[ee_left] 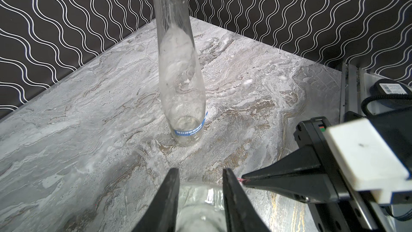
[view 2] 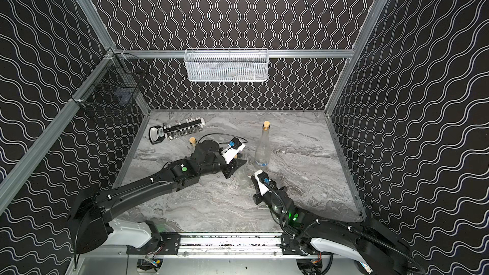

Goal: Remove the label from the bottle
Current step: Tear open the label from the bottle.

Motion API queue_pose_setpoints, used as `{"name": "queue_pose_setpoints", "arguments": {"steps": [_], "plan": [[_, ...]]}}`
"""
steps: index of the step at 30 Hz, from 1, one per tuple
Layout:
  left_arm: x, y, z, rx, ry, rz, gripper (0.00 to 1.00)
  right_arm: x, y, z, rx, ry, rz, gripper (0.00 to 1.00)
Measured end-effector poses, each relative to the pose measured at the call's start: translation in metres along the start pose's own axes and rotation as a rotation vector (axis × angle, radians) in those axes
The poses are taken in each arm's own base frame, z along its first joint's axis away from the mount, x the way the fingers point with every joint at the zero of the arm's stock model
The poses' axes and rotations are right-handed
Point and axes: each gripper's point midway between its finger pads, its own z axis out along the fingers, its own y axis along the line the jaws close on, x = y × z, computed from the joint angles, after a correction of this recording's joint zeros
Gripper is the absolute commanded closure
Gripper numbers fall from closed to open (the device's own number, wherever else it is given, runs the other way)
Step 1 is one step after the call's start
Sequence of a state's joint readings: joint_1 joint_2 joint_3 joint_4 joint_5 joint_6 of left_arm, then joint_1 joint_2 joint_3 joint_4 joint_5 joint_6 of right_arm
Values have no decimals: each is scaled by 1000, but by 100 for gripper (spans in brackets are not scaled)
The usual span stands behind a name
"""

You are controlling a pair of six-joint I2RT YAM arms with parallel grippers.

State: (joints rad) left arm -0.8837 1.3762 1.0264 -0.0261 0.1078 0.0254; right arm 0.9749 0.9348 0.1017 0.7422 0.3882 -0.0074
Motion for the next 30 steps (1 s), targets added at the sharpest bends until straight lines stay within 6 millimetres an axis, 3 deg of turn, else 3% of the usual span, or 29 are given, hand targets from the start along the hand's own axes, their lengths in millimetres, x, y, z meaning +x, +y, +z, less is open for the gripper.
{"name": "queue_pose_setpoints", "arguments": {"steps": [14, 30], "plan": [[0, -3, -7, 13, 10, 37, 100, -2, -4, -1, 10, -7, 27, 100], [4, -21, -20, 117, 32, 115, 100, 1, -7, 0, 9, -1, 47, 100]]}}
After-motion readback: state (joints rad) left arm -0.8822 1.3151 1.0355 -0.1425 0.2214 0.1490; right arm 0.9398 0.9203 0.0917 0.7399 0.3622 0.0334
